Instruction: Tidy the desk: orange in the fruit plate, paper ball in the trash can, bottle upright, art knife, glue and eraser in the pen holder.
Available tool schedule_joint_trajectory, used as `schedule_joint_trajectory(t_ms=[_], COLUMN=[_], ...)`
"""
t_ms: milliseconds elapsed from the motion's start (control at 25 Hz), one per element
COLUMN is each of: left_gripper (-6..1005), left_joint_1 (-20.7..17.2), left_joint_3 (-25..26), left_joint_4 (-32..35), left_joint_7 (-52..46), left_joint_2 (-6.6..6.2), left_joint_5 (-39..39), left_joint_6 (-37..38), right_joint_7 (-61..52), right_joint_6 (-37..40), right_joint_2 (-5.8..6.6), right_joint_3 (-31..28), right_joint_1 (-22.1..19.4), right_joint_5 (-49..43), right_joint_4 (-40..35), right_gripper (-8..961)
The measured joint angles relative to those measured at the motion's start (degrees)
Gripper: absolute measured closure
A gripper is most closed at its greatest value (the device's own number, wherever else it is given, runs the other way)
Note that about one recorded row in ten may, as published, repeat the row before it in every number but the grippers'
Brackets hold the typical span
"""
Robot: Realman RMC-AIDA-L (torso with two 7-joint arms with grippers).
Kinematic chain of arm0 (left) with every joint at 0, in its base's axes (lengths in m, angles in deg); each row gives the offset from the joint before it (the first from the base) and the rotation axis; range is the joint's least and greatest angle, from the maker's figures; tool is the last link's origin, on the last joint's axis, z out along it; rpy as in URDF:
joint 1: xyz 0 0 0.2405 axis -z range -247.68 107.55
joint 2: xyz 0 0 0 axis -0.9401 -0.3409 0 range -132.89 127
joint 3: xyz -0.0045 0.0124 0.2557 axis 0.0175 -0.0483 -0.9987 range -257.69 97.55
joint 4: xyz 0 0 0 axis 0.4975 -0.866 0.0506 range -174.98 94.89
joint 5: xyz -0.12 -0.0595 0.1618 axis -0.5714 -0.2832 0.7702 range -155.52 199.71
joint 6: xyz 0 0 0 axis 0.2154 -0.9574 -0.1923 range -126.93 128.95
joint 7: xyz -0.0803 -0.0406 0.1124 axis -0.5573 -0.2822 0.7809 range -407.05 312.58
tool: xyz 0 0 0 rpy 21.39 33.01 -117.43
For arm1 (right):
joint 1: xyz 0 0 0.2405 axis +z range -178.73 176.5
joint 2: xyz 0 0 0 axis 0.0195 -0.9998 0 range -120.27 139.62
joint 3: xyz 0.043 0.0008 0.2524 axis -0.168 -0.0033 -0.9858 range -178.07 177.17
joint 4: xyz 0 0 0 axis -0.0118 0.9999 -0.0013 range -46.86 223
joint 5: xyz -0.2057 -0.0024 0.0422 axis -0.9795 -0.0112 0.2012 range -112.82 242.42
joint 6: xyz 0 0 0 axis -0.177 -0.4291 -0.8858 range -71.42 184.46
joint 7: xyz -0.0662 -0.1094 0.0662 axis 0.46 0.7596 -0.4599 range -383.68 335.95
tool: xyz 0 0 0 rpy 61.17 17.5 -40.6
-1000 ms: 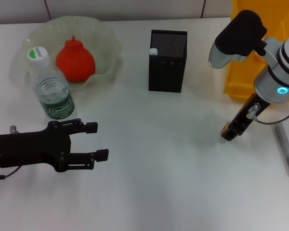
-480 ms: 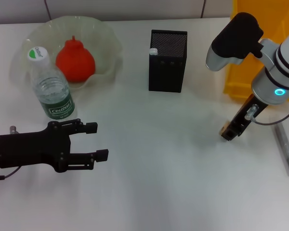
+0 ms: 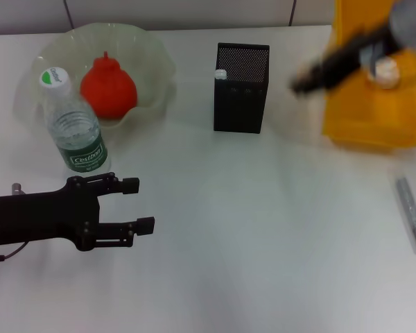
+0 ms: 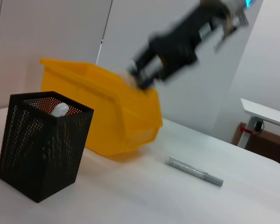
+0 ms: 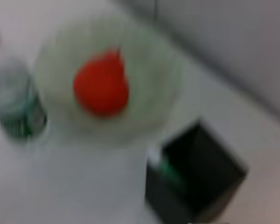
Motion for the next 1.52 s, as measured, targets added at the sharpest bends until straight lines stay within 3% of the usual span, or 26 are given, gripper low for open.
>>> schedule_joint_trajectory(t_ms=[120,200,400,560,680,760,800,880,960,1000,1040,1120,1200,1400,1520], left_gripper=[158,158,158,159,159,159,159,159,159,159,159,159,159,159,159], left_joint_1=[0.03,-0.05,-0.05,-0.05,-0.05,-0.05,-0.04,-0.05,-0.05,-0.04,0.02,0.12,0.64,1.31,1.54], left_joint_3=[0.0,0.07,0.1,0.14,0.24,0.25,0.26,0.27,0.27,0.26,0.26,0.26,0.33,0.35,0.35], left_joint_4=[0.14,0.0,-0.03,-0.04,-0.04,-0.04,-0.04,-0.03,-0.03,0.09,0.22,0.28,0.37,0.46,0.49], left_joint_7=[0.16,0.44,0.45,0.32,0.28,0.25,0.13,0.05,0.05,0.03,0.02,0.01,-0.01,-0.02,0.0], left_joint_2=[0.09,0.16,0.15,0.12,0.08,0.06,-0.02,-0.13,-0.13,-0.18,-0.18,-0.19,-0.11,-0.04,-0.04], left_joint_5=[-0.03,-0.02,-0.03,-0.02,-0.03,-0.03,-0.07,-0.08,-0.08,-0.09,-0.1,-0.1,-0.11,-0.11,-0.11], left_joint_6=[0.32,0.35,0.36,0.38,0.39,0.39,0.48,0.59,0.59,0.65,0.65,0.65,0.65,0.65,0.64], right_joint_7=[0.03,0.44,1.86,2.81,2.85,1.83,0.26,-0.63,-1.54,-2.6,-2.6,-3.57,-3.99,-4.02,-4.02], right_joint_6=[-3.56,-9.62,-16.04,-16.56,-14.52,-9.46,-2.25,2.15,8.17,12.48,12.48,14.41,15.29,12.27,9.28], right_joint_2=[0.07,0.02,-0.04,-0.03,-0.03,0.07,0.24,0.33,0.22,0.07,0.07,0.04,0.05,0.1,0.08], right_joint_3=[-0.83,-0.39,0.52,0.22,0.02,-1.03,-3.03,-4.23,-5.49,-5.84,-5.84,-5.68,-5.94,-6.64,-6.93], right_joint_1=[0.67,1.86,5.05,6.23,6.09,5.8,5.47,5.11,3.6,0.35,0.35,-3.42,-8.4,-14.41,-15.6], right_joint_5=[1.48,2.0,3.66,4.88,5.21,4.71,2.6,0.79,-2.2,-5.1,-5.1,-6.71,-7.15,-8.86,-10.9], right_joint_4=[0.4,4.41,12.14,13.84,12.28,9.6,6.39,4.33,0.74,-2.8,-2.8,-4.46,-4.82,-3.26,-1.26], right_gripper=[509,501,481,431,318,243,219,222,224,225,227,229,232,238,242])
